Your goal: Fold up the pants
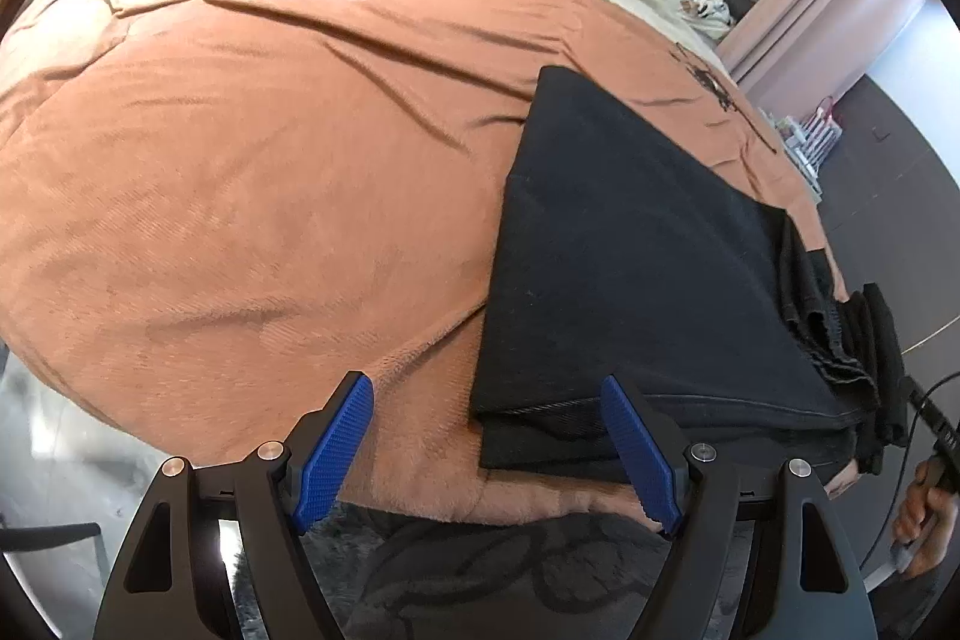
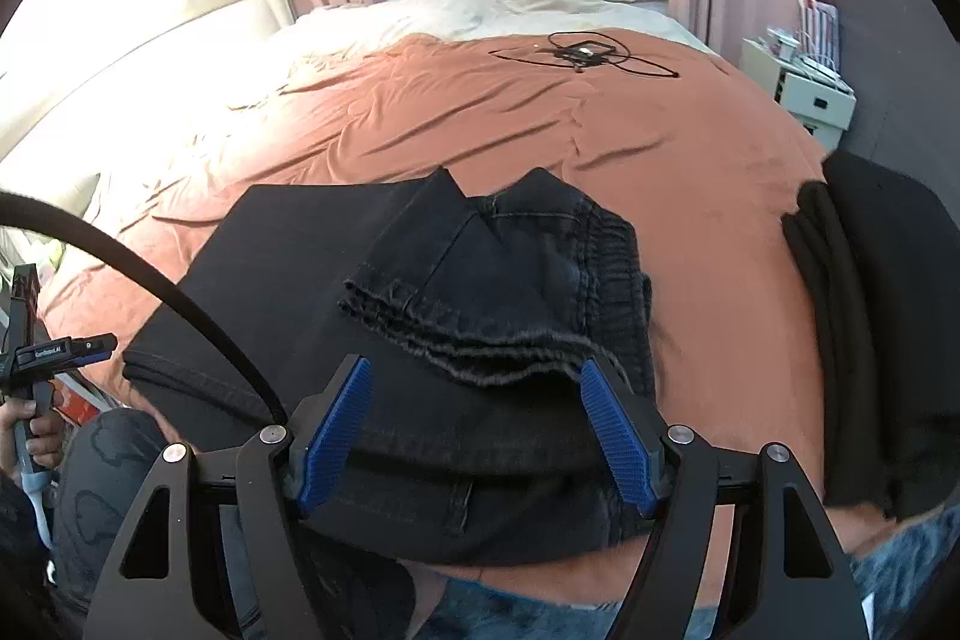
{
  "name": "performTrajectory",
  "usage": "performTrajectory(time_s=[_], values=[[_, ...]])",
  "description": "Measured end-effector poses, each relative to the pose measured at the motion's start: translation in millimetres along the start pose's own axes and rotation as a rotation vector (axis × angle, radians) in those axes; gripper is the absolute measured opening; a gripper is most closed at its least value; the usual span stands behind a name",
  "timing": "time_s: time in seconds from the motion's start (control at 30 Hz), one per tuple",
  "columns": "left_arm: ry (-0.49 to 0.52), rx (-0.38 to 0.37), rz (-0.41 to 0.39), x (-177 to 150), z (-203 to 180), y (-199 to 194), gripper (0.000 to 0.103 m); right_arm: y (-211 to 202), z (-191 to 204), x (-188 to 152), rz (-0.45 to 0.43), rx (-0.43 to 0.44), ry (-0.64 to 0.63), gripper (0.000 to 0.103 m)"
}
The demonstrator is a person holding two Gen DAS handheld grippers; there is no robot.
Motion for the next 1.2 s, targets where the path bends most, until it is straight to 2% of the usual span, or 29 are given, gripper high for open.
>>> performTrajectory(time_s=[0.13, 0.57, 0.73, 1.03, 1.07, 1.1, 1.13, 1.2], values=[[-0.013, 0.003, 0.010, -2.9, 1.0, 6.5, 0.080, 19.3, 5.6, 9.9, 0.033, 0.002, -0.034, 0.072], [-0.046, 0.087, -0.055, -0.6, 10.6, -0.5, 0.080, 107.6, 47.6, 21.9, 0.158, 0.037, -0.146, 0.072], [-0.067, 0.073, -0.040, -1.8, 14.6, 2.2, 0.080, 126.3, 54.8, 32.7, 0.146, 0.019, -0.153, 0.072], [-0.062, 0.087, -0.018, -1.8, 12.9, 6.4, 0.080, 144.2, 63.4, 35.4, 0.110, -0.071, -0.162, 0.070], [-0.061, 0.087, -0.012, -2.2, 12.8, 7.4, 0.080, 145.7, 65.3, 33.4, 0.113, -0.077, -0.174, 0.065], [-0.059, 0.087, -0.011, -2.3, 12.2, 7.8, 0.080, 149.4, 67.4, 29.5, 0.129, -0.084, -0.192, 0.045], [-0.056, 0.088, -0.014, -2.2, 11.9, 7.2, 0.080, 153.2, 66.6, 27.7, 0.146, -0.094, -0.202, 0.029], [-0.052, 0.090, -0.019, -2.2, 11.9, 6.2, 0.080, 154.5, 63.3, 28.2, 0.159, -0.132, -0.228, 0.017]])
Point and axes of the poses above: each gripper's, at about its wrist camera, not at the fingertips, and y roughly the way its jaws point, z to its left, x to its top, the point moved 10 cm from there along y, roughly the way its jaws point, and after that the axes turned 10 degrees about x, right-handed, at the moved point
